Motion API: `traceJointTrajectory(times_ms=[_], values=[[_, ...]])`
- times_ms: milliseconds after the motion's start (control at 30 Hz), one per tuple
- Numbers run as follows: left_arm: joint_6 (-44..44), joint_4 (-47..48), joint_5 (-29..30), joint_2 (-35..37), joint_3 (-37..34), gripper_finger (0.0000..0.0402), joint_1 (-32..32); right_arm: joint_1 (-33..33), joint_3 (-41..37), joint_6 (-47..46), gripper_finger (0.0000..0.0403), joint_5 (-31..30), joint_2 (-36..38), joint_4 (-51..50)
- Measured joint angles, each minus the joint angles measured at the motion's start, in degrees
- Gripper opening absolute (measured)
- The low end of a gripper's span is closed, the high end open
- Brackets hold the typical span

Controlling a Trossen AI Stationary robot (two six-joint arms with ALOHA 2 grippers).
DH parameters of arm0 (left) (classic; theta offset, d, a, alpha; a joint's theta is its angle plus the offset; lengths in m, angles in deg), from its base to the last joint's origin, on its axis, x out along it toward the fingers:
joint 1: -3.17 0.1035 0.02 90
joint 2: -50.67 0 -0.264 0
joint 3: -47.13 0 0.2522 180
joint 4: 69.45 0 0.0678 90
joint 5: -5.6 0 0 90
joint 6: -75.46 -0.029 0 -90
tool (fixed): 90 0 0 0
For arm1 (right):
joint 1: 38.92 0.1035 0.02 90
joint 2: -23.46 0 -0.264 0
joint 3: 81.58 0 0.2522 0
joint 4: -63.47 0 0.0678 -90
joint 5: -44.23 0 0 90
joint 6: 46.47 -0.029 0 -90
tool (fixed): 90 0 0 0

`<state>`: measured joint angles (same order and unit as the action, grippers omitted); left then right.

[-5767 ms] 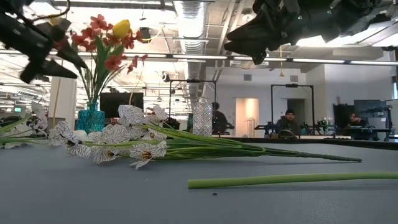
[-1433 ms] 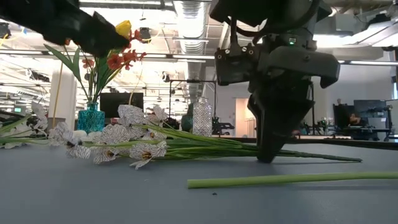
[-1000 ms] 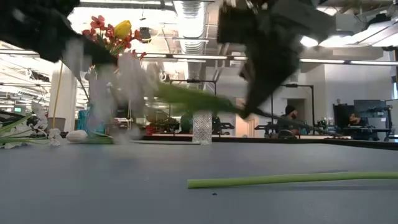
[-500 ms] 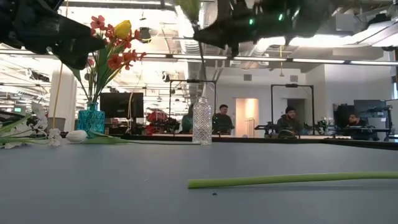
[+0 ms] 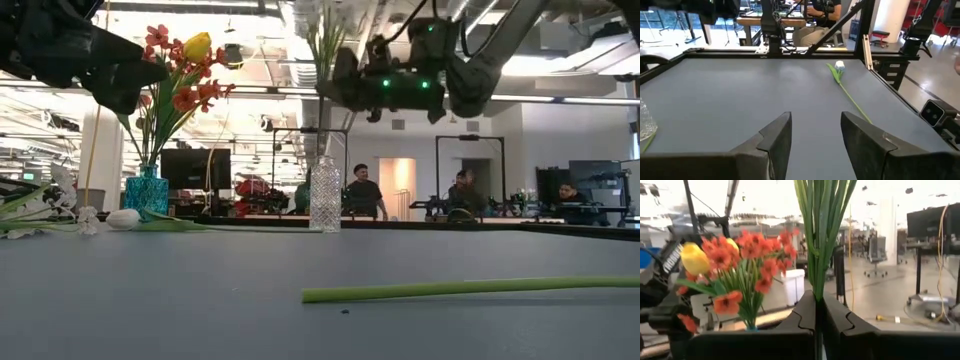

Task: Sort flowers into vase by color
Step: Put the right white flowers into the transparent vase

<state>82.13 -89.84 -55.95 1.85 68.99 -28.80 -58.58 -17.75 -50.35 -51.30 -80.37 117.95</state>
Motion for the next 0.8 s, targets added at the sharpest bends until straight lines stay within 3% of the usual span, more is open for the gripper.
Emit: traceJointTrajectory(times_ms=[800], values=[[0.1,0.5,-0.2,0.0,0.0,0.0159,0.0,-2.0,0.0,4.4,0.0033,-0.6,1.5,-6.4]])
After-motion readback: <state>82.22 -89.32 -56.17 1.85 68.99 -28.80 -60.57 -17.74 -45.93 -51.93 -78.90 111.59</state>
